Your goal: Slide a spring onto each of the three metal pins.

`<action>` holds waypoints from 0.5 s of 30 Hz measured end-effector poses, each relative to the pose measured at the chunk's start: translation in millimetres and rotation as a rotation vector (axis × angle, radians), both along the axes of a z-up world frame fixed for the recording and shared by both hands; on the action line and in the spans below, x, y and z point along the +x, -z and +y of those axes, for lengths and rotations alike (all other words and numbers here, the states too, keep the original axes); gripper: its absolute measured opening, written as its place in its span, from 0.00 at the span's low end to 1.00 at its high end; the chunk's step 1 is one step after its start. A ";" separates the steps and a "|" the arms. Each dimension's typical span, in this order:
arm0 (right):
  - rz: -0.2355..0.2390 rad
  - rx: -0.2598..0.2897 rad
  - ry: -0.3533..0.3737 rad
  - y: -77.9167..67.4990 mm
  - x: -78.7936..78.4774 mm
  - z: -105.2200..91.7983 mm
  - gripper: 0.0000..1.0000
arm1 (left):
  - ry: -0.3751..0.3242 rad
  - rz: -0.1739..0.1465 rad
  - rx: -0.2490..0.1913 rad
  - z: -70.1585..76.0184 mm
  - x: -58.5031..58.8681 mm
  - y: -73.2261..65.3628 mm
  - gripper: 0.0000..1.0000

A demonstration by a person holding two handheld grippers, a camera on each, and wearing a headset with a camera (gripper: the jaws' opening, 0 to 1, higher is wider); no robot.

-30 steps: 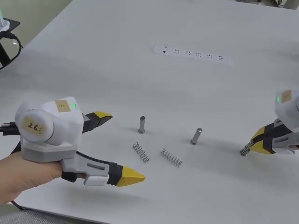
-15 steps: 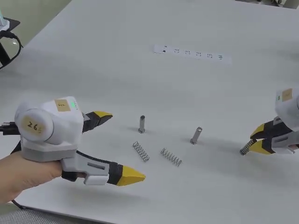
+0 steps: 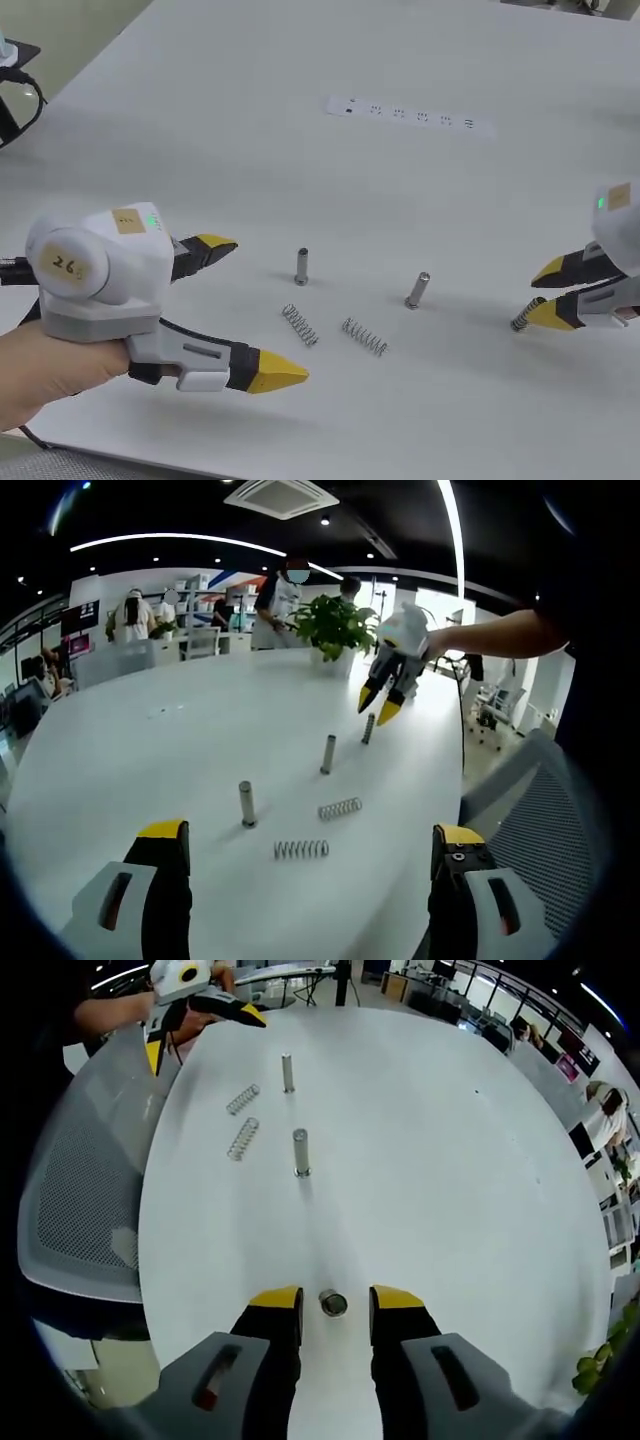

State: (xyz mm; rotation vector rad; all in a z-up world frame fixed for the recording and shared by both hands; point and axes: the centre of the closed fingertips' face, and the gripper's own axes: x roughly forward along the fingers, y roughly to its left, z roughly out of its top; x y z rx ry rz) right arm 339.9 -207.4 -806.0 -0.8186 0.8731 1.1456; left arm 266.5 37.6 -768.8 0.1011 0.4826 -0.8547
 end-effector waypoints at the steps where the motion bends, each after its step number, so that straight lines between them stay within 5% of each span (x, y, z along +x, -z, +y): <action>1: -0.005 0.003 -0.003 -0.9 -0.1 0.2 0.27 | 0.000 -0.001 -0.001 -0.2 -0.1 -0.3 0.98; 15: -0.030 0.048 0.026 -11.2 -3.1 5.4 0.40 | -0.001 -0.005 0.004 1.3 -0.4 -2.9 0.98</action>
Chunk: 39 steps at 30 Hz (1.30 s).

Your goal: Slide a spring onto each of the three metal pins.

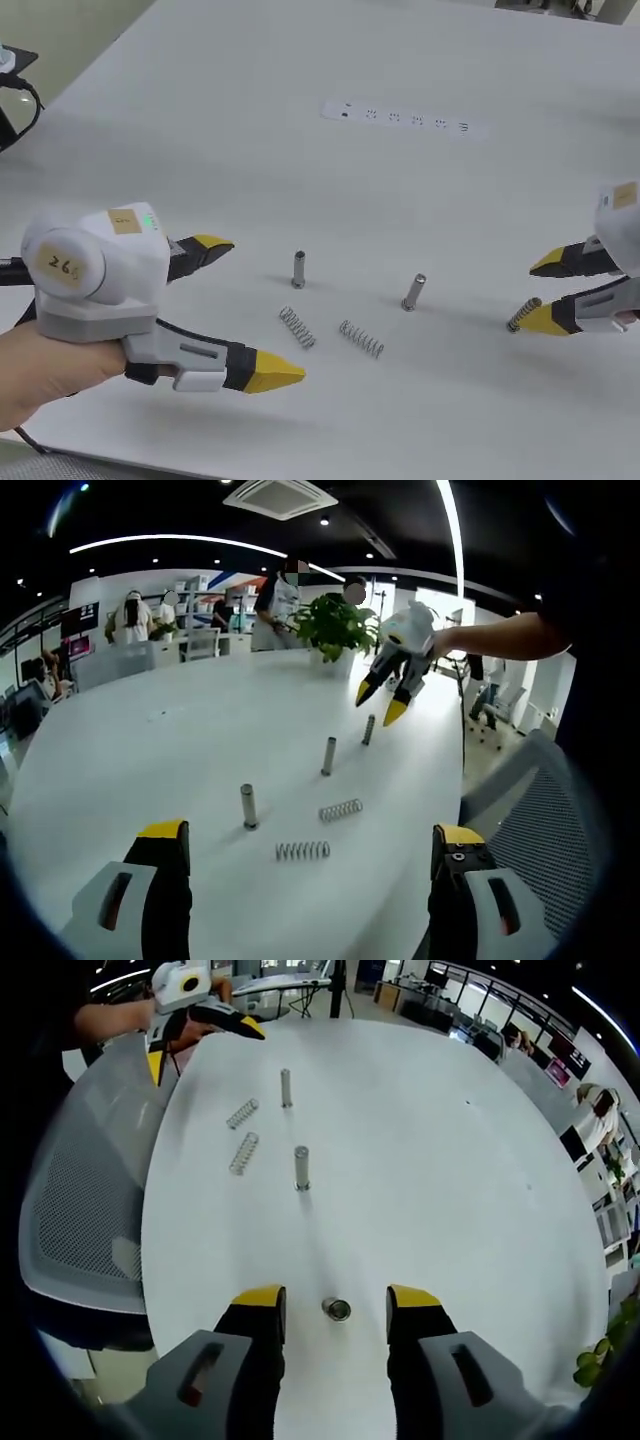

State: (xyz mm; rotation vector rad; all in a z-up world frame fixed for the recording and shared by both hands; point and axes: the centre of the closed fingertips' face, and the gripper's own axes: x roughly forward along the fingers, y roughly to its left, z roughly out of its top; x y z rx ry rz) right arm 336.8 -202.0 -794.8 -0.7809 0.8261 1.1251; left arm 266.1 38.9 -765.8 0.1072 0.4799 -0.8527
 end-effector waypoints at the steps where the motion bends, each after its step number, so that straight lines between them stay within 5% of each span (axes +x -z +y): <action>1: -0.002 0.003 0.001 -0.5 -0.6 0.3 0.40 | 0.000 0.001 0.000 0.0 -0.2 -0.1 0.98; 21: -0.049 0.043 -0.025 -24.7 -15.2 12.1 0.45 | 0.000 0.001 0.005 4.0 0.8 -3.0 0.98; 28: -0.081 0.083 -0.012 -35.1 -19.0 18.3 0.40 | -0.002 0.001 0.004 4.5 0.0 -4.9 0.98; 39: -0.063 0.153 0.024 -41.6 -30.0 27.3 0.40 | -0.002 0.004 0.007 4.9 0.6 -5.9 0.98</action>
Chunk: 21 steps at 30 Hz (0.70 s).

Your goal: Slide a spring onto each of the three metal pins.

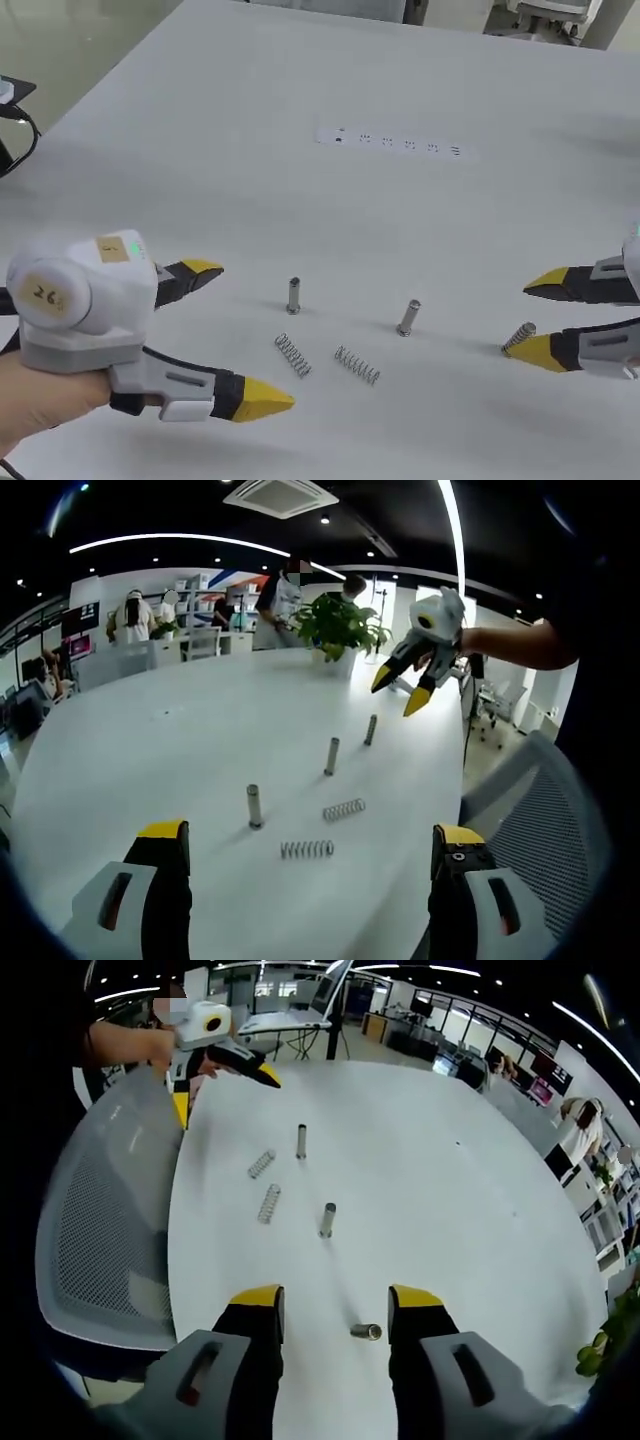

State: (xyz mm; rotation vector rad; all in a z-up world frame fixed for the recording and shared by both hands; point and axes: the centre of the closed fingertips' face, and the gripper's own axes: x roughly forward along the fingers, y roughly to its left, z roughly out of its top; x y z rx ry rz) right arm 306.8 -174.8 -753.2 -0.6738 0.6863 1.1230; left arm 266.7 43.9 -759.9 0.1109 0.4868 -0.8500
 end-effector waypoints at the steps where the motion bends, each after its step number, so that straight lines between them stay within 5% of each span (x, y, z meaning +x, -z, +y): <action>1: 0.003 0.005 0.000 -0.1 -1.2 1.1 0.40 | 0.000 -0.001 0.000 0.2 0.3 -0.3 0.98; 21: 0.074 0.086 0.030 15.3 -22.3 16.8 0.33 | -0.014 0.003 0.003 6.1 1.0 1.0 0.98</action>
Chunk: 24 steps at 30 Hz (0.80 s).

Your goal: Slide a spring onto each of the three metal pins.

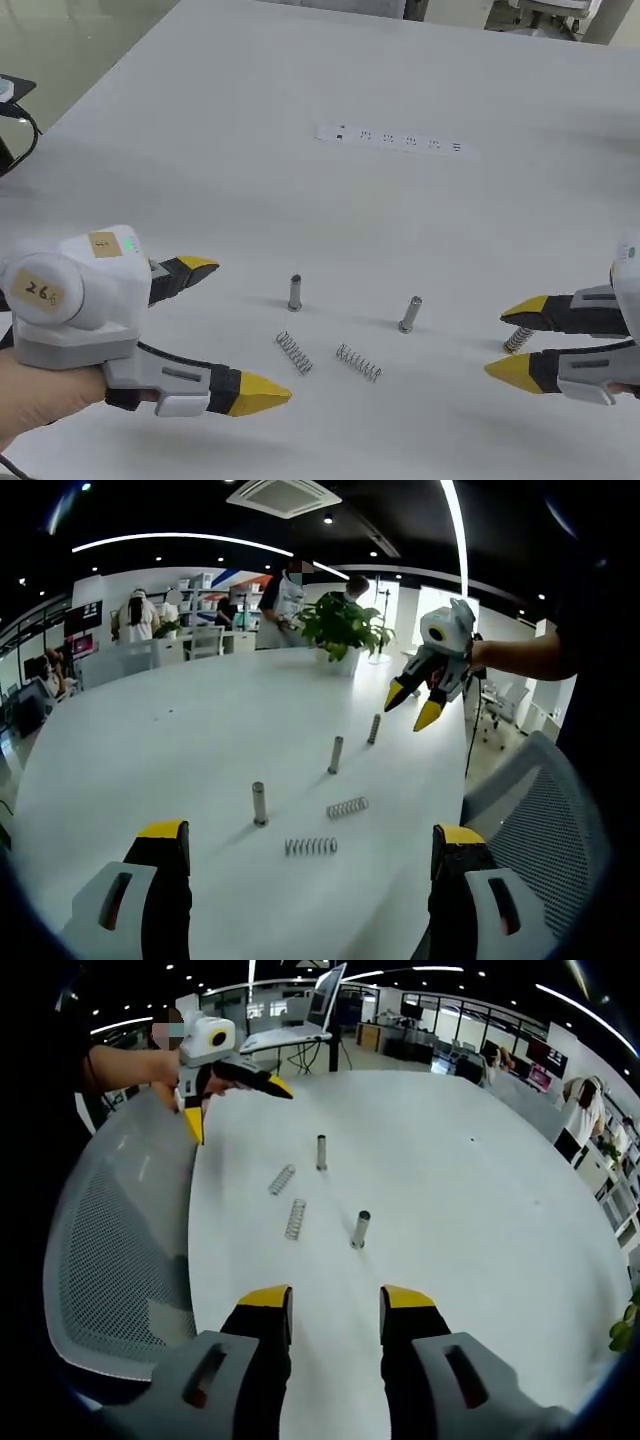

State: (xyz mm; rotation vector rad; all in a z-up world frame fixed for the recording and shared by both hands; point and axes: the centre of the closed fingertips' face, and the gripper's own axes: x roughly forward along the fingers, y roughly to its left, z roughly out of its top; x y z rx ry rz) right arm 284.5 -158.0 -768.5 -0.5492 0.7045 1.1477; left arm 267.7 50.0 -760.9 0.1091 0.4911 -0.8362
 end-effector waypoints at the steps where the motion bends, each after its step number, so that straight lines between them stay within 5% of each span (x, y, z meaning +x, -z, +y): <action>1: 0.007 0.009 0.005 0.5 -1.2 0.9 0.33 | 0.000 -0.001 -0.001 -0.1 0.0 -0.1 0.98; 24: 0.058 0.037 0.050 20.4 -15.8 6.7 0.29 | 0.020 0.015 0.007 -4.0 -3.4 7.2 0.98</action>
